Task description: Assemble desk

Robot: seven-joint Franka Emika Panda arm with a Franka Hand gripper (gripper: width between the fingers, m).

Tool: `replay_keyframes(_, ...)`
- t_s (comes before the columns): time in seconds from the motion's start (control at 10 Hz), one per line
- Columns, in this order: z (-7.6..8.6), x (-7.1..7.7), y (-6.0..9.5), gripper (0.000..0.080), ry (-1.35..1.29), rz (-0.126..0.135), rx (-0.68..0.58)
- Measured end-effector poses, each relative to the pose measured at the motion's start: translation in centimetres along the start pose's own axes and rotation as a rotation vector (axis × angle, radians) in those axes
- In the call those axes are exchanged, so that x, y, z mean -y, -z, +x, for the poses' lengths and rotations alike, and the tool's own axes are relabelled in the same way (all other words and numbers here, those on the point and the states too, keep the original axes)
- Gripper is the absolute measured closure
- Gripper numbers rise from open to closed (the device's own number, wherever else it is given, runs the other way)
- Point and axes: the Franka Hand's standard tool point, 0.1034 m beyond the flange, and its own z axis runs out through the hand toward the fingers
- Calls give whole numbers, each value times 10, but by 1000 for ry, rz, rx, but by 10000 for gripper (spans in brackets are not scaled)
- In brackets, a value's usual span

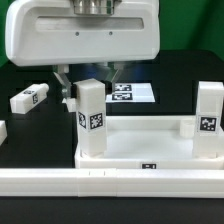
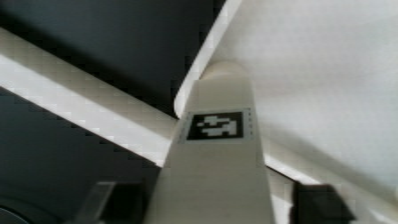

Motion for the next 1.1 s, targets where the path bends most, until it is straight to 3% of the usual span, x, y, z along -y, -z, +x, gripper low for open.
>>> replay_keyframes(0.4, -1, 0, 0, 506, -88, 5, 0)
replay_keyframes(1.1, -3, 1, -2, 506, -804, 35, -9)
